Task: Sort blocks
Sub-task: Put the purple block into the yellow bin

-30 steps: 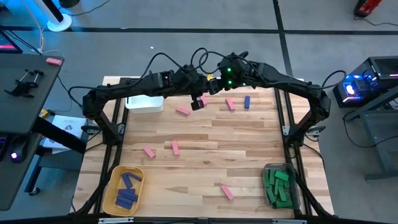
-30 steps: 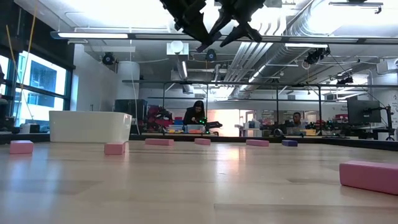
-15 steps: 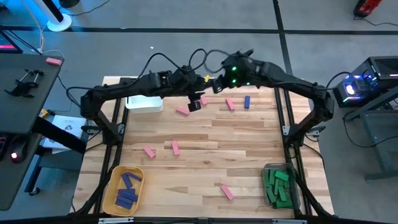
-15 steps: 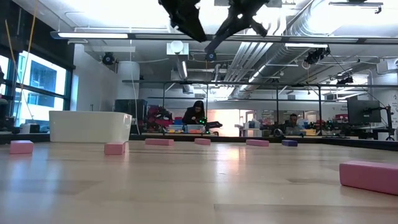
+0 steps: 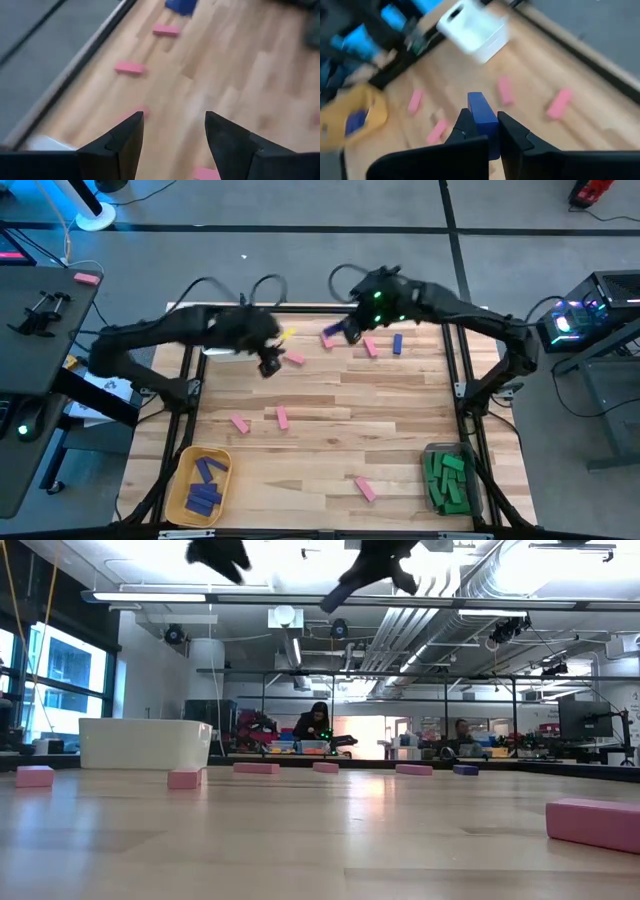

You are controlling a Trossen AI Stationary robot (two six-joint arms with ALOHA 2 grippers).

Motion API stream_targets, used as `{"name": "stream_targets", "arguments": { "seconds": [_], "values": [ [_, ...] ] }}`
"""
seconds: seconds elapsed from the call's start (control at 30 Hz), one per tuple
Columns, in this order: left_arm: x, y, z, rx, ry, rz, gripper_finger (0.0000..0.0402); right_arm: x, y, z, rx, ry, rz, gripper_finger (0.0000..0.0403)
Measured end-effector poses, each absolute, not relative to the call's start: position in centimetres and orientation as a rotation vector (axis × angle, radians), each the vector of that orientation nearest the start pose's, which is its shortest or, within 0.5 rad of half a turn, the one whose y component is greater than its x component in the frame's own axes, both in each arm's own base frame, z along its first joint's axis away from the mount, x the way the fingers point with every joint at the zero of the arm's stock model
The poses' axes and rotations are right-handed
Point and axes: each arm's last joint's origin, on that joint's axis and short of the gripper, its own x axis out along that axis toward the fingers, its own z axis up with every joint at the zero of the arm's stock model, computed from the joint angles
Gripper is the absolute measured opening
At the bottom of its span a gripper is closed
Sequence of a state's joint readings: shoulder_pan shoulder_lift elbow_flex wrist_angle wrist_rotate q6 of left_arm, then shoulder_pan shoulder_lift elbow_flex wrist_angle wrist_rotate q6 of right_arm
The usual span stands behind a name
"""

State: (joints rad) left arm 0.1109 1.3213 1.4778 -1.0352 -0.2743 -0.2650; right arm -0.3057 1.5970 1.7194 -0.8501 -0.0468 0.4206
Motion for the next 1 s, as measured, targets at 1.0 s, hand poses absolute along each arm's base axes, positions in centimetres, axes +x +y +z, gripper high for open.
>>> {"name": "stream_targets", "arguments": {
  "seconds": [1.0],
  "values": [
    [9.0,-2.2,39.3,-0.386,0.289,0.276,0.0197,50.3,12.9,24.3,0.873,0.277,0.04,0.0]
  ]
}}
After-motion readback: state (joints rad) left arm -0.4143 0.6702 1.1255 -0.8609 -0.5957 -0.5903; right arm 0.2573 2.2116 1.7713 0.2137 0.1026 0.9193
